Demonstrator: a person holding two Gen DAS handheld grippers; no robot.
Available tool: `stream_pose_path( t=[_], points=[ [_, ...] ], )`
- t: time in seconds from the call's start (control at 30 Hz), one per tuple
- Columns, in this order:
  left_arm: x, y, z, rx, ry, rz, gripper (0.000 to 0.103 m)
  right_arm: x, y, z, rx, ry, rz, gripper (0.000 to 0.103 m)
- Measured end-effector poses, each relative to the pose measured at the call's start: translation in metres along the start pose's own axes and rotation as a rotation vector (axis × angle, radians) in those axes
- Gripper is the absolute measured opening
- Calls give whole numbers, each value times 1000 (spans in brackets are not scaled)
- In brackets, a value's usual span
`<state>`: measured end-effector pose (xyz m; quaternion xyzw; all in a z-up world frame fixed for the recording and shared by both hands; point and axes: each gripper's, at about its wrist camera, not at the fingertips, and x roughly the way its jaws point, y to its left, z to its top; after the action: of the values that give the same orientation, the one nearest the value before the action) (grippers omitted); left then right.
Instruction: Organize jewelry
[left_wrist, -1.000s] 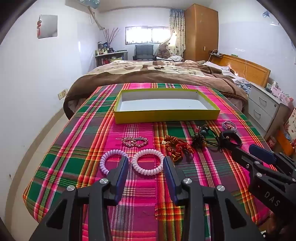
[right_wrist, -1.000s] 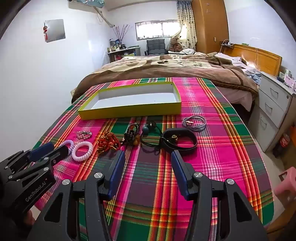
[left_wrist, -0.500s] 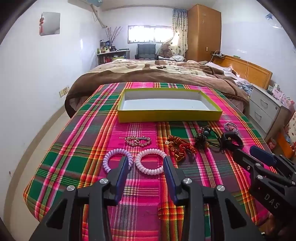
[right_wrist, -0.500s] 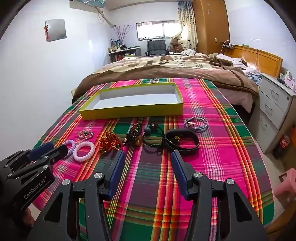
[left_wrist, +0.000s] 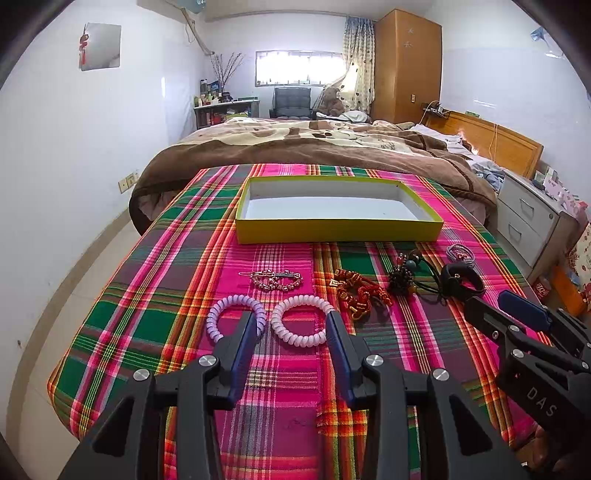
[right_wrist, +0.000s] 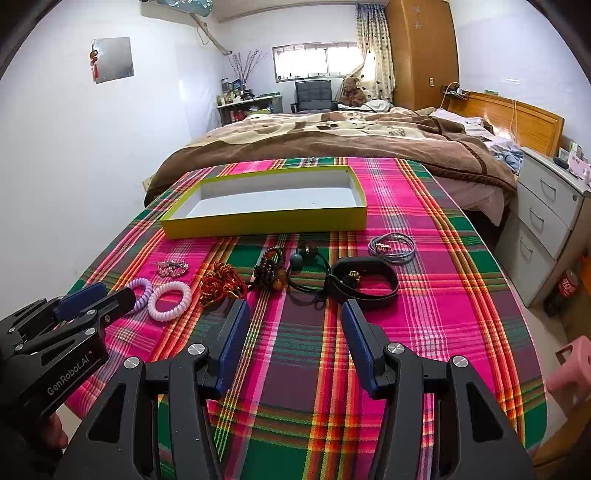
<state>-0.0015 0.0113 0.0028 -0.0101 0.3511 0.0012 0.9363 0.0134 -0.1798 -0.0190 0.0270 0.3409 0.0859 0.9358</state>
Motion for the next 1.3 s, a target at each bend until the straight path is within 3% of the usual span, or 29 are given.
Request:
stream_pose_path(
  t=[1.3],
  points=[
    [-5,2,-1,2,-4,3,38,-3,2,-1,-3,-1,-1,52]
  ],
)
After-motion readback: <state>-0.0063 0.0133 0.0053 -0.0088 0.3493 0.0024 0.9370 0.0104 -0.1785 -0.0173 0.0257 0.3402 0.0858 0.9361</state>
